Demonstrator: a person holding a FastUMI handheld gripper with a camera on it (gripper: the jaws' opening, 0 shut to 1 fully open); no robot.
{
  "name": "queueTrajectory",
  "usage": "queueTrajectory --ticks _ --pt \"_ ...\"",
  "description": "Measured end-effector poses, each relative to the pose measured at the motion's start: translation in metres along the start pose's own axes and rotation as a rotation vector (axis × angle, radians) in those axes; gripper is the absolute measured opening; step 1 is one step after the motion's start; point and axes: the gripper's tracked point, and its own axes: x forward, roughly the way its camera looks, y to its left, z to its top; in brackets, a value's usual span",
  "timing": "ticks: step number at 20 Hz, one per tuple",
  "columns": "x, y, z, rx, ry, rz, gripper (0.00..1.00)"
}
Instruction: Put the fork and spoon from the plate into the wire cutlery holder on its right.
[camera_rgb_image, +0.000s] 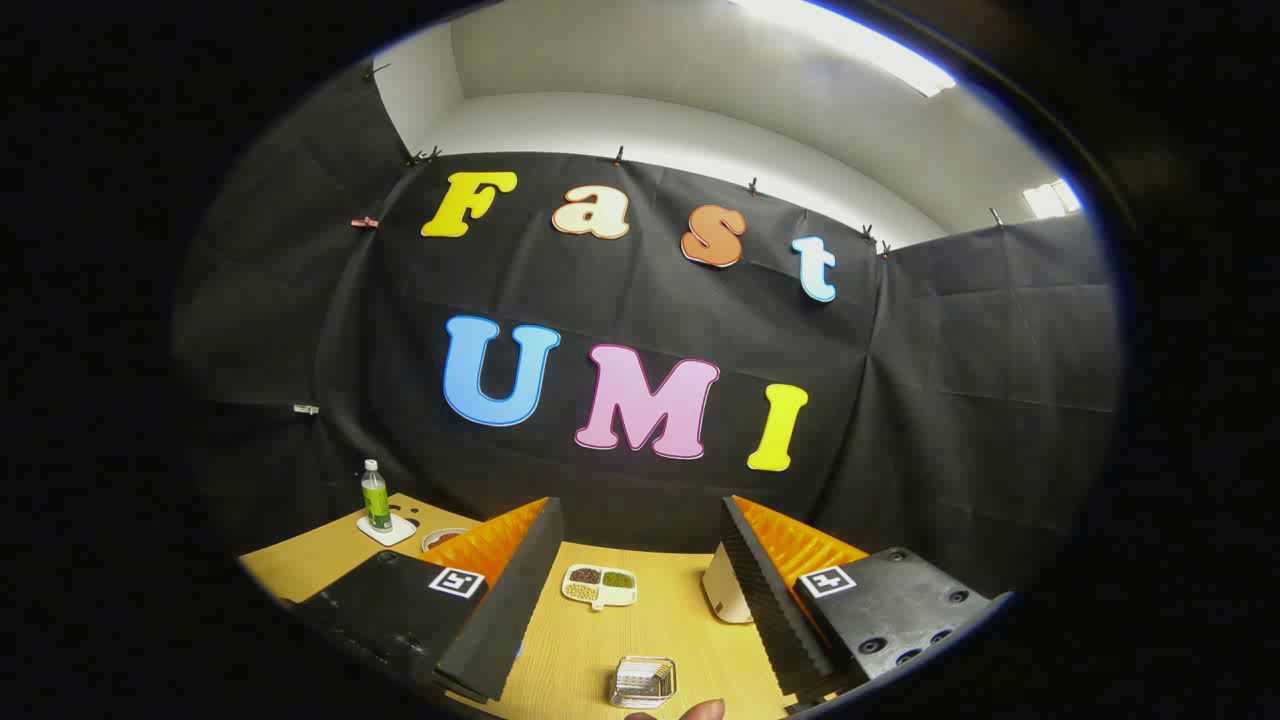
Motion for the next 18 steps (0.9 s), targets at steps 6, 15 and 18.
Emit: queueTrajectory --ticks 6,15,18 --pt "-0.002 0.003 0.000 0.004 0.003 0.003 0.98" --pt "-0.004 0.011 0.000 0.004 0.005 0.017 0.98" --pt "-0.002 0.032 -0.009 0.023 0.050 0.085 0.98"
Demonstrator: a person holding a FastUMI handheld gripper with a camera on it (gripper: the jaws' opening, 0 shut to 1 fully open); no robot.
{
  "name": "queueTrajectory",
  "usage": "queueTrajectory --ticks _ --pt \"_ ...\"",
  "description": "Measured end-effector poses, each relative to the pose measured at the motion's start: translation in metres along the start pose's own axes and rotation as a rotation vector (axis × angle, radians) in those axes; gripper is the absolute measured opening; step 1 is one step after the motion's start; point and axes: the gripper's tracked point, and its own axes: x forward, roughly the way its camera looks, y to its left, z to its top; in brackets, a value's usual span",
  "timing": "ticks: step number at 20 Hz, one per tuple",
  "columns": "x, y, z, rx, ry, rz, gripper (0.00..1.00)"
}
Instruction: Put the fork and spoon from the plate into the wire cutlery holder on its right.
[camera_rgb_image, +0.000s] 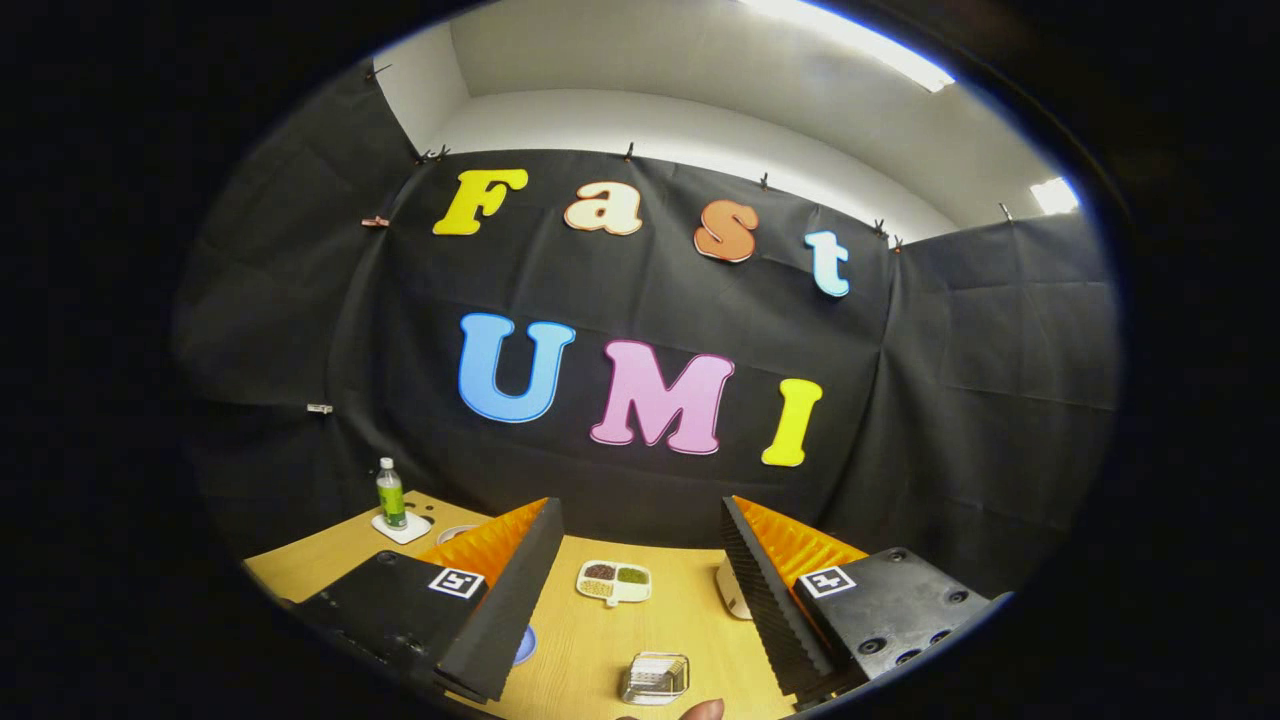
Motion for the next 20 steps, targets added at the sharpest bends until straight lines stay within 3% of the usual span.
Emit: queueTrajectory --ticks 4,7,13,20 --pt "0.004 0.045 -0.028 0.090 0.140 0.137 0.98" --pt "0.006 0.076 -0.061 0.085 0.272 0.209 0.98" --pt "0.003 0.120 -0.155 -0.018 0.604 0.305 0.97" --pt "0.016 0.173 -0.246 -0.015 0.832 0.384 0.91"
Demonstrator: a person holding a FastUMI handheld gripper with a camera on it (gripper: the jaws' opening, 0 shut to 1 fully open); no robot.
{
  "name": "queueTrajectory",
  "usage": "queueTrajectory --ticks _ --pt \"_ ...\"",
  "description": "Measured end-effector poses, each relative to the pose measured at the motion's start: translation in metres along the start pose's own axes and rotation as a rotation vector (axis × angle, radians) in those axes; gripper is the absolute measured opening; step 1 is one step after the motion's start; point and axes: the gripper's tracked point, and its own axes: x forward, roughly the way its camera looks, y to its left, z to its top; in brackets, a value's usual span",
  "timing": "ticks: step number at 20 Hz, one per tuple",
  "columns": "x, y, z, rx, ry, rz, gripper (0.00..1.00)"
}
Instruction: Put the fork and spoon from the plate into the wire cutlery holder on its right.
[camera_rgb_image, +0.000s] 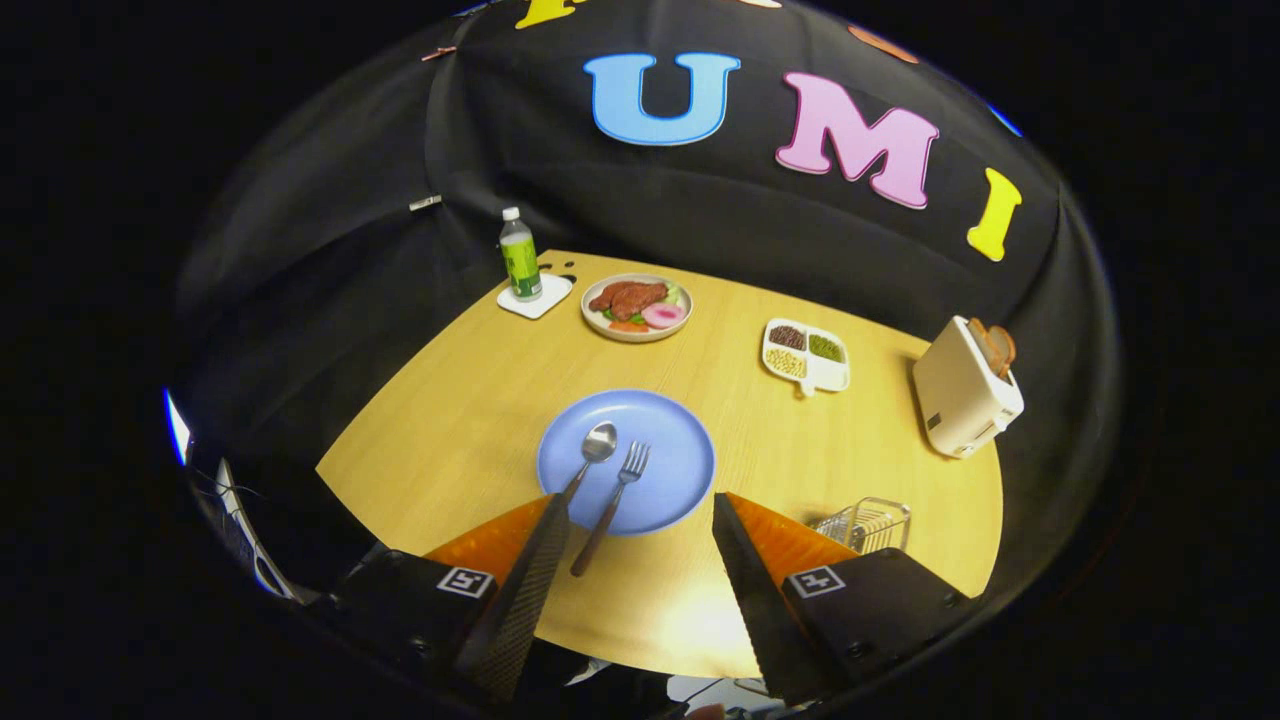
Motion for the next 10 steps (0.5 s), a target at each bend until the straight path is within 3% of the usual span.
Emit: queueTrajectory --ticks 5,8,10 --pt "0.056 0.016 -0.027 0.002 0.113 0.015 0.74" --pt "0.084 0.021 -0.038 0.046 0.171 0.012 0.72" --pt "0.101 0.019 -0.046 0.078 0.203 0.001 0.63"
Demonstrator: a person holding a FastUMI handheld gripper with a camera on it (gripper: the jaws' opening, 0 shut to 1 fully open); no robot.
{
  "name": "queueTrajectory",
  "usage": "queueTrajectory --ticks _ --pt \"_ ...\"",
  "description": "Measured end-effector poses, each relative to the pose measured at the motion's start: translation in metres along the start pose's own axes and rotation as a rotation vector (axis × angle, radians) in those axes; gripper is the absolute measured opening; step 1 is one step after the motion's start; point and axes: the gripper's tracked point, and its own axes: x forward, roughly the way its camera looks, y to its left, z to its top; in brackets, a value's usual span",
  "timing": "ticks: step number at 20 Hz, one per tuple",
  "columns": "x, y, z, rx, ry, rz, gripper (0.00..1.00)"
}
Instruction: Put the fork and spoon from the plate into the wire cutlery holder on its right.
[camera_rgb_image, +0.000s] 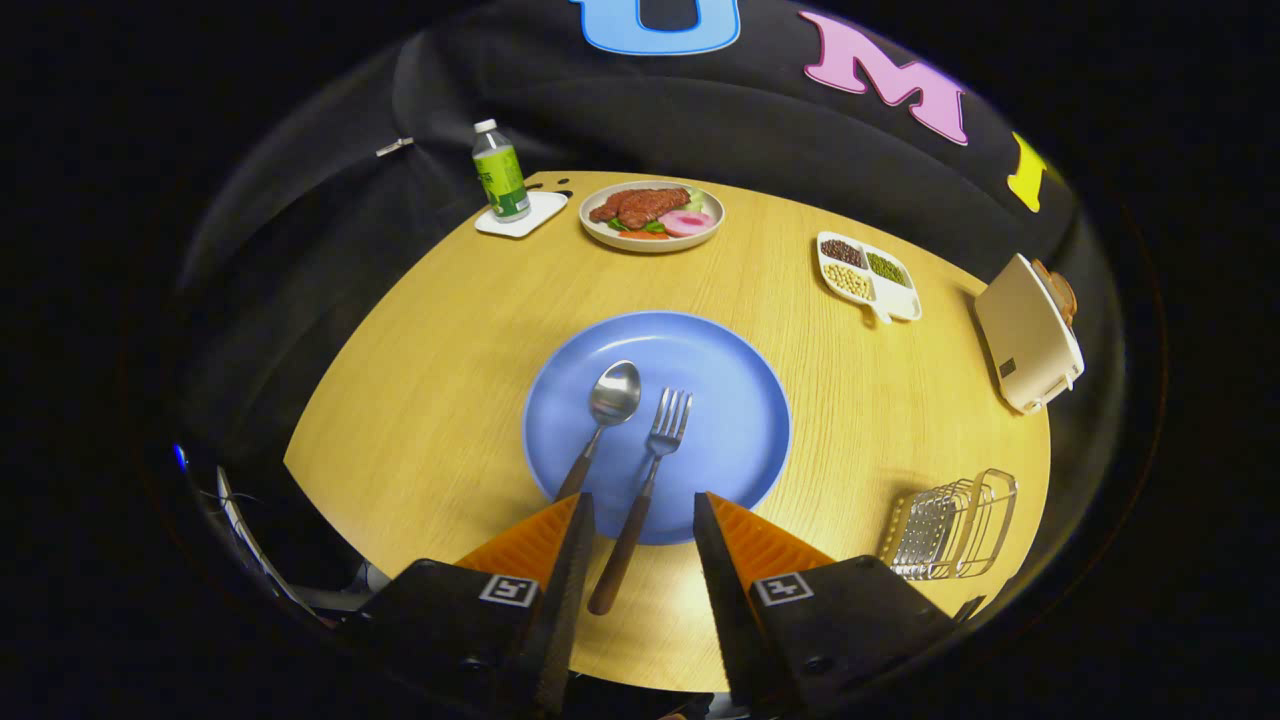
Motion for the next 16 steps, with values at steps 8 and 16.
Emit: queueTrajectory --ticks 8,16 --pt "0.049 0.000 -0.026 0.052 0.132 -0.036 0.56" --pt "0.057 -0.014 -0.015 0.139 0.125 -0.069 0.09"
